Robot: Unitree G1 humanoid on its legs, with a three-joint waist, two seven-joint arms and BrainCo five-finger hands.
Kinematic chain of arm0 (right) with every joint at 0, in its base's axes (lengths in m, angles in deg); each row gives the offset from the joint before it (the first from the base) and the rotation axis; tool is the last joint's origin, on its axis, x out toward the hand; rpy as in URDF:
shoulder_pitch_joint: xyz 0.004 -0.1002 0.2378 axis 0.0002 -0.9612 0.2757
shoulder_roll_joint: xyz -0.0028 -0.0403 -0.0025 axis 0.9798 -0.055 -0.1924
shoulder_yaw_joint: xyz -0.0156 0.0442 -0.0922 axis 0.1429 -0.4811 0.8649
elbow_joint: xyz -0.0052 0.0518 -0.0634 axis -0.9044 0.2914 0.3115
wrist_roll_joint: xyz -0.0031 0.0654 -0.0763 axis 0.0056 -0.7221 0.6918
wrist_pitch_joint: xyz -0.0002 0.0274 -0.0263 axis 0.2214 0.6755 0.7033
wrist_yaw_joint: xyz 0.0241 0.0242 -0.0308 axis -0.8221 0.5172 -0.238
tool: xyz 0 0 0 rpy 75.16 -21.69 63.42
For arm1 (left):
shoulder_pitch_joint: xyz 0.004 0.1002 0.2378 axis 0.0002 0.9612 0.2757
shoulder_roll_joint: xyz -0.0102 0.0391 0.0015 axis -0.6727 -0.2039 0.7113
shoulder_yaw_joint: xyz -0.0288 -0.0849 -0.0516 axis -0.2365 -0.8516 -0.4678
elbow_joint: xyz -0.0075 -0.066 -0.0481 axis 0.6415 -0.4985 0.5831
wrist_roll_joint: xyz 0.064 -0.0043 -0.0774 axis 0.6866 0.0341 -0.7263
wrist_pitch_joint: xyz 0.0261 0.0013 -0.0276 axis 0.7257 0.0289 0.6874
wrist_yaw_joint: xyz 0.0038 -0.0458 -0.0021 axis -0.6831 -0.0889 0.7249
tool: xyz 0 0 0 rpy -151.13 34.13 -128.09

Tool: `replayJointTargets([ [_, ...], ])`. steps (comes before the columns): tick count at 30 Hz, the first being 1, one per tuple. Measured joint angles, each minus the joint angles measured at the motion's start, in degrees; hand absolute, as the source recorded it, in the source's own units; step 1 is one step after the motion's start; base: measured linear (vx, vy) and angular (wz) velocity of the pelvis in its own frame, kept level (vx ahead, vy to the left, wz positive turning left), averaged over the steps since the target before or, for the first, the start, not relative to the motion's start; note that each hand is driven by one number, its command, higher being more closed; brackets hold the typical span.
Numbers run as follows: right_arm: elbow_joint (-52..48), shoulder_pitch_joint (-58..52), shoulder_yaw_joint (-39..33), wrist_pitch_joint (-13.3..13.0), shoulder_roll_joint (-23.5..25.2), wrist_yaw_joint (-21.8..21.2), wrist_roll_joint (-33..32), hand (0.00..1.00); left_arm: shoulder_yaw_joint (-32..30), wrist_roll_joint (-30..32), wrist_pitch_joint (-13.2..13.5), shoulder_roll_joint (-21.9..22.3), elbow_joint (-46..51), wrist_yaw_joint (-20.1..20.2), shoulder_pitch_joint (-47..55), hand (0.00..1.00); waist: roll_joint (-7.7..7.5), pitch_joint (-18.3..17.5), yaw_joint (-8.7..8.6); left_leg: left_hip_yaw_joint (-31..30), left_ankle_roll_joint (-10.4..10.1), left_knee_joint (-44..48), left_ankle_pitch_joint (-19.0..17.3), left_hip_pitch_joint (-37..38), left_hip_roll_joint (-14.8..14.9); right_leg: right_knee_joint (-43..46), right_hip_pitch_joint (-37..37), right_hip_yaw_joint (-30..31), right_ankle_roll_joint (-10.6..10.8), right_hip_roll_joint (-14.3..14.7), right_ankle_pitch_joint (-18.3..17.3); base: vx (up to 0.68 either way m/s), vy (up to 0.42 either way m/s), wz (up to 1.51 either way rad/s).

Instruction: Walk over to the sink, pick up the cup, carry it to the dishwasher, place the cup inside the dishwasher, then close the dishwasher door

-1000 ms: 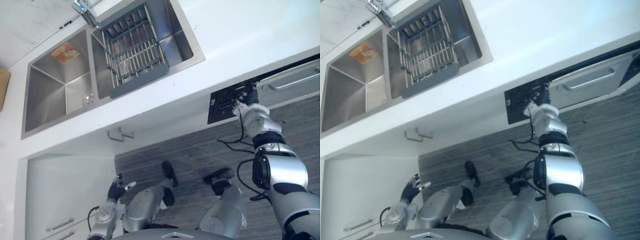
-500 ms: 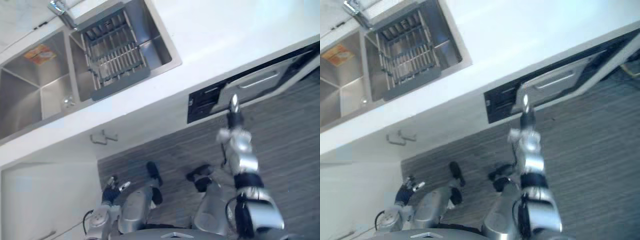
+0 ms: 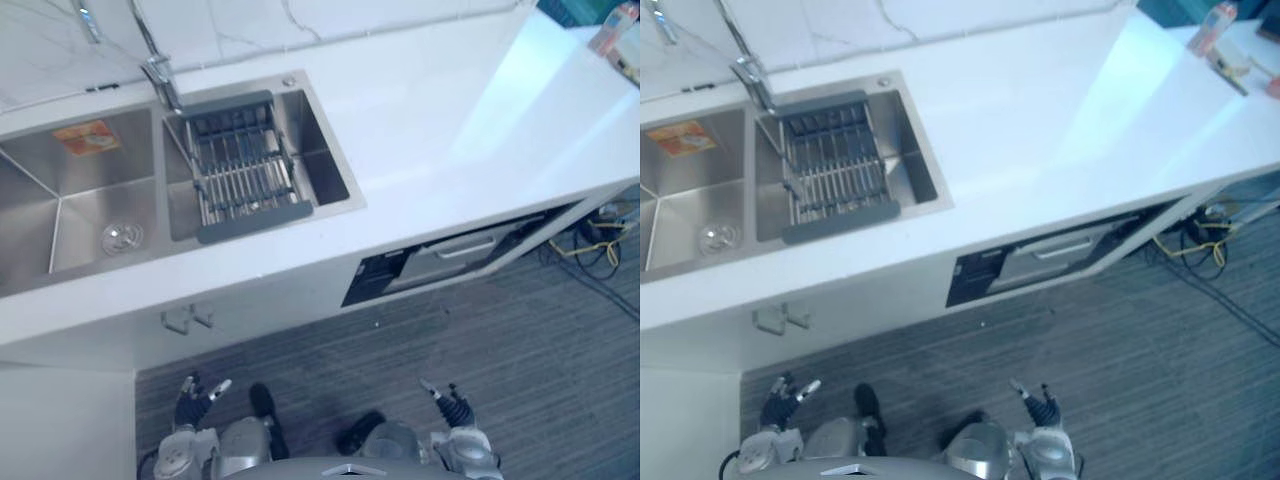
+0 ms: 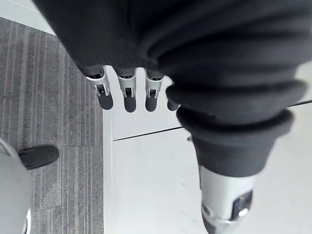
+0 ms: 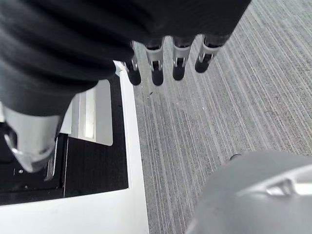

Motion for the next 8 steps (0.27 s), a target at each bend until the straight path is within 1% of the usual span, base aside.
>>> replayJointTargets([
  [1, 0.01, -0.5, -0.55, -0.1, 0.4, -0.56, -0.2, 0.0, 0.06, 0.54, -0.03, -0.07, -0.11, 0.04, 0.04, 0.0, 0.03, -0.26, 0.06, -0.32, 0.33, 0.01, -0.31, 0.18, -0.09, 0.33, 0.01, 1.17, -0.67, 0.11, 0.73, 0.06, 0.137, 0.2],
  [2, 0.09, -1.39, -1.35, -0.25, 1.21, -1.82, -1.78, 0.0, -0.03, 1.56, -0.31, 0.06, -0.48, 0.07, 0.07, 0.0, -0.24, -0.85, 0.0, -1.39, 0.68, 0.02, -0.6, 0.49, -0.27, 0.13, 0.05, 4.49, -0.61, 0.64, 1.6, 0.12, 0.058, 0.7],
  [3, 0.95, -3.06, -2.48, -0.63, 3.04, -3.65, -4.59, 0.0, 0.85, 2.86, -1.39, -1.23, -0.94, 0.01, -0.05, 0.0, 0.12, -1.46, -1.06, -5.18, 1.75, 0.05, -0.44, 0.3, 0.22, -3.23, 0.02, 14.09, 3.04, 6.35, -0.85, 0.15, 0.042, 0.94],
  [4, 1.56, -3.54, -3.0, -1.13, 3.74, -4.28, -5.76, 0.0, 1.74, 3.25, -1.79, -1.97, -1.24, 0.07, -0.3, 0.0, -0.11, -1.59, -1.52, -6.78, 2.27, 0.17, 0.1, 0.02, 0.57, -5.79, 0.34, 18.18, 4.01, 9.78, -2.32, 0.17, -0.048, 1.39],
  [5, 1.85, -5.01, -3.03, -1.48, 4.78, -4.67, -7.56, 0.0, 2.39, 3.99, -2.68, -2.68, -2.09, 0.36, -0.95, 0.0, -0.82, -1.89, -1.99, -9.98, 2.12, 0.36, 1.16, -0.98, 0.58, -12.34, 0.96, 26.19, 3.89, 16.53, -4.18, 0.08, -0.119, 1.24],
  [6, 1.85, -6.08, -3.11, -2.22, 5.42, -4.68, -8.57, 0.0, 2.09, 4.2, -3.12, -3.1, -2.2, 0.88, -1.24, 0.0, -1.77, -2.19, -2.05, -12.15, 1.99, 0.36, 1.72, -1.69, -0.38, -18.32, 1.36, 31.92, 3.48, 20.51, -4.13, 0.06, -0.128, 1.59],
  [7, 1.92, -6.88, -4.33, -2.99, 5.75, -4.64, -8.56, 0.0, 2.11, 4.6, -3.6, -3.72, -2.85, 1.02, -2.13, 0.0, -3.12, -2.18, -2.57, -15.02, 1.99, 0.29, 2.11, -1.83, -2.06, -21.52, 2.92, 35.73, 1.31, 22.07, -2.25, 0.04, -0.08, 1.2],
  [8, 1.85, -7.06, -5.55, -3.26, 5.78, -4.62, -8.55, 0.0, 1.97, 4.83, -3.86, -3.35, -3.21, 1.04, -2.23, 0.0, -2.55, -2.24, -2.69, -15.91, 1.83, 0.02, 2.56, -1.76, -2.13, -21.28, 3.42, 36.55, 1.43, 22.18, -1.85, 0.03, -0.019, 0.79],
])
